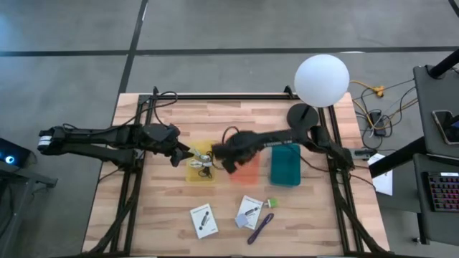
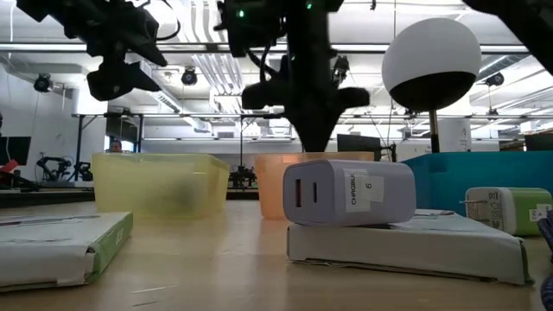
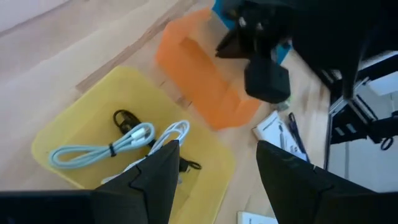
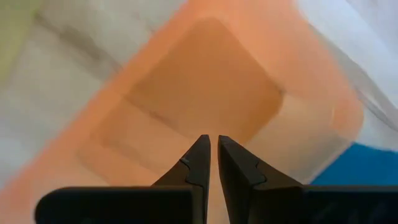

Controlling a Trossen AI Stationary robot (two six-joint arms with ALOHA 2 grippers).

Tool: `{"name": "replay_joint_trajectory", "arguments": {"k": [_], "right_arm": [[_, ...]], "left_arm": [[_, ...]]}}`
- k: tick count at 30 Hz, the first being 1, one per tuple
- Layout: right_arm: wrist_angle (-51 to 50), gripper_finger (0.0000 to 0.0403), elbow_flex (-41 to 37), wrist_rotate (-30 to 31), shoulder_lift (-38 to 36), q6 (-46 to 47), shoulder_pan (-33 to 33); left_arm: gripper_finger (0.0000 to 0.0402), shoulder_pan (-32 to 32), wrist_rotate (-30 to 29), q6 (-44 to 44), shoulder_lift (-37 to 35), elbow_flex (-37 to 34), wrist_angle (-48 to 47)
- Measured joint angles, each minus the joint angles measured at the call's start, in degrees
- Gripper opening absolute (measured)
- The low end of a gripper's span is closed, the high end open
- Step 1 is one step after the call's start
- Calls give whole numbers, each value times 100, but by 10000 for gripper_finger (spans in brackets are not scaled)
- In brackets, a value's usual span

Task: Pick and place items into bin
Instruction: Adjust the orange bin

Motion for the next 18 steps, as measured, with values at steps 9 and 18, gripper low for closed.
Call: {"name": "replay_joint_trajectory", "arguments": {"k": [9, 18], "right_arm": [[770, 22, 14, -228, 7, -534, -577], [1291, 22, -12, -103, 79, -1098, -757]], "left_arm": [[198, 2, 2, -4, -27, -6, 18], [198, 1, 2, 0, -52, -6, 103]]}}
